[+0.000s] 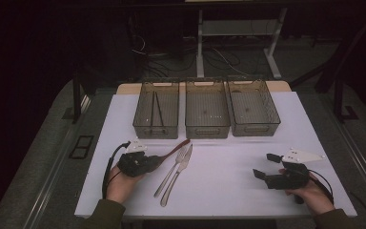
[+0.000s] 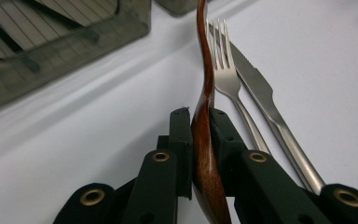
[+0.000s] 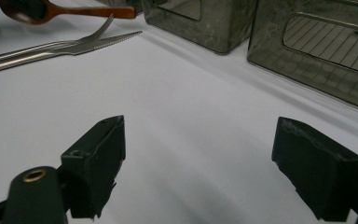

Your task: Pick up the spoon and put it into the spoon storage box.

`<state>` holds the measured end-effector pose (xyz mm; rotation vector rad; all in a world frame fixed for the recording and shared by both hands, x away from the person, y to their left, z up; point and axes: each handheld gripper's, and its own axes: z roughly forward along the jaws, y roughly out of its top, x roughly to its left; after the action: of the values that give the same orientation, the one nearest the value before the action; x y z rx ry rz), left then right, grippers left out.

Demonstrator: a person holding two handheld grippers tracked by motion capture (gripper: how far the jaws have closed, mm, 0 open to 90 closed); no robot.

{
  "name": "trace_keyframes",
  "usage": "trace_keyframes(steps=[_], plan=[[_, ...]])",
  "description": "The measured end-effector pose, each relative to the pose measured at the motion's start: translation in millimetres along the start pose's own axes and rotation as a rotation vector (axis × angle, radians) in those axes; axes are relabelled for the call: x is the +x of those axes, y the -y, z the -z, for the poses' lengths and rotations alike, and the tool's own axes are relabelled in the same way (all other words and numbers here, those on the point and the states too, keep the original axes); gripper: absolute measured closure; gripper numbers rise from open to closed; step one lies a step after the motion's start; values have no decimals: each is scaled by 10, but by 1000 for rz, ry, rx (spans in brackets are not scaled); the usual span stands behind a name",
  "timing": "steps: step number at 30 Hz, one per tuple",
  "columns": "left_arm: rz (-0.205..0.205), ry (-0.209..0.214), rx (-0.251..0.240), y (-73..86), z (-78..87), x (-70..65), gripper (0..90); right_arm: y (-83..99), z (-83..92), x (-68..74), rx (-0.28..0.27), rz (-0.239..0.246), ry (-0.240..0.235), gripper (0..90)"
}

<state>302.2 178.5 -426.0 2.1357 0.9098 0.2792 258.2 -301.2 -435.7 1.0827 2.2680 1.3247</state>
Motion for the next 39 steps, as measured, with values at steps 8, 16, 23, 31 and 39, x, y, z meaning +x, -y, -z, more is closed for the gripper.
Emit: trace_keyframes(steps=[8, 16, 23, 31, 39], plan=[[1, -8, -37, -42, 125, 26, 803, -1, 2, -2, -1, 0, 0, 165], [-8, 0, -77, -89, 212, 9, 803, -1, -10, 0, 3, 5, -2, 165], [-13, -1, -96, -149, 227, -12, 803, -3, -9, 6, 1, 3, -3, 165], [-4, -9, -131, -268, 193, -11, 803, -10, 1, 4, -8, 1, -6, 165], [12, -1, -151, -411, 130, -10, 804, -10, -7, 9, -2, 2, -5, 165]])
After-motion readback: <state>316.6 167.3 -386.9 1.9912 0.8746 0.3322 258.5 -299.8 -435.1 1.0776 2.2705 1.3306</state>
